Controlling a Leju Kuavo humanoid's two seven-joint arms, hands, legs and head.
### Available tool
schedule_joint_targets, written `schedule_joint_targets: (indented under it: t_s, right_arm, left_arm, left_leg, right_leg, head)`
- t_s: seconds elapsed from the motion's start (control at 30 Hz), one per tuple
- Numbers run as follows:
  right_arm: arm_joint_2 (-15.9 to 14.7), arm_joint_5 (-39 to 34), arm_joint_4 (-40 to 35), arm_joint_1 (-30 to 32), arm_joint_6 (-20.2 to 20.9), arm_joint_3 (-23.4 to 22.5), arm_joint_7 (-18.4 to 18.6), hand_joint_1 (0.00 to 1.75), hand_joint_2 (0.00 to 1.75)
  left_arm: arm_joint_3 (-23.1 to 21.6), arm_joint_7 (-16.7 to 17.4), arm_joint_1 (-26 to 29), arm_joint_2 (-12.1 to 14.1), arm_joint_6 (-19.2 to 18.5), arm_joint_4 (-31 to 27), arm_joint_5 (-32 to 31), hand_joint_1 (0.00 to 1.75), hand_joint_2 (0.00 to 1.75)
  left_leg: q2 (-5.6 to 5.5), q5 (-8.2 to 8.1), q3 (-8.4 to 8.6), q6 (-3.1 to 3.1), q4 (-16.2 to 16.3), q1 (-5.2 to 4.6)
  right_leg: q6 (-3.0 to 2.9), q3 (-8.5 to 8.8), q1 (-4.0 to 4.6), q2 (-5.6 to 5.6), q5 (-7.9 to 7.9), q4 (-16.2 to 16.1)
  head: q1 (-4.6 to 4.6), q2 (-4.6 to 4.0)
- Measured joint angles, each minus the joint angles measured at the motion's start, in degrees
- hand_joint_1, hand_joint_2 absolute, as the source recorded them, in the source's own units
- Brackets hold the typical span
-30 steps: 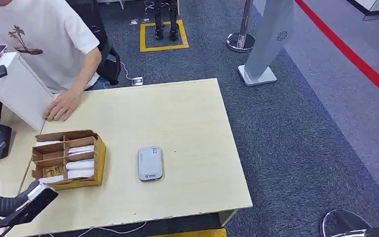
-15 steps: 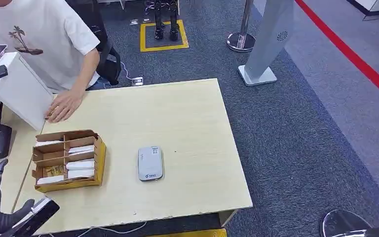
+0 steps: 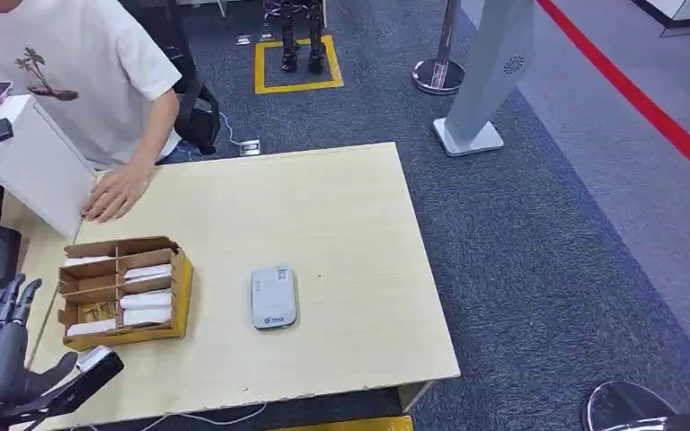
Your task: Pass the card to the sensor for recognition and then transmit it.
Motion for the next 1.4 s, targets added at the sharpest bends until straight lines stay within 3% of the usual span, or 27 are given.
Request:
schedule_joint_targets:
  t_s: [0.37, 0.8, 1.03, 1.27, 1.4]
  right_arm:
    - [0.0, 0.0, 0.0, -0.1, 0.0, 0.3, -0.1, 0.00, 0.00]
    - [0.0, -0.1, 0.0, 0.0, -0.1, 0.3, -0.1, 0.00, 0.00]
    - [0.0, -0.1, 0.0, -0.1, 0.0, 0.3, -0.2, 0.00, 0.00]
    - [0.0, -0.1, 0.0, -0.1, 0.0, 0.4, -0.1, 0.00, 0.00]
    - [0.0, 0.0, 0.0, -0.2, 0.1, 0.9, 0.0, 0.00, 0.00]
  left_arm:
    - [-3.4, -0.7, -4.0, 1.0, -1.3, 3.3, 2.2, 0.00, 1.75]
    - [-3.6, 0.9, 0.1, 3.0, -1.8, 3.1, 4.0, 0.00, 1.75]
    - [-3.6, 1.4, 1.1, 3.7, -4.5, 2.6, 6.7, 0.00, 1.75]
    - [-3.6, 1.4, 0.7, 4.0, -5.2, 2.6, 7.7, 0.00, 1.75]
    - [-3.7, 0.2, -2.3, 3.9, -5.4, 3.6, 7.9, 0.00, 1.75]
  left_leg:
    - [0.02, 0.00, 0.01, 0.00, 0.0, 0.01]
    - [0.01, -0.01, -0.01, 0.00, 0.0, 0.00]
    - [0.01, 0.00, 0.00, 0.00, 0.0, 0.01]
    - [0.00, 0.00, 0.01, 0.00, 0.0, 0.01]
    - [-0.06, 0.00, 0.00, 0.00, 0.0, 0.00]
  right_leg:
    - [-0.01, 0.00, 0.00, 0.01, 0.01, 0.0]
    - [0.01, 0.00, 0.00, 0.02, -0.03, 0.0]
    - [0.01, 0.02, 0.00, 0.01, -0.02, 0.0]
    - [0.01, 0.00, 0.00, 0.01, -0.02, 0.0]
    - [0.01, 0.02, 0.00, -0.05, -0.02, 0.0]
  head:
    - [-0.02, 0.00]
    - [-0.02, 0.00]
    - [0.00, 0.00]
    - [-0.02, 0.00]
    - [-0.04, 0.00]
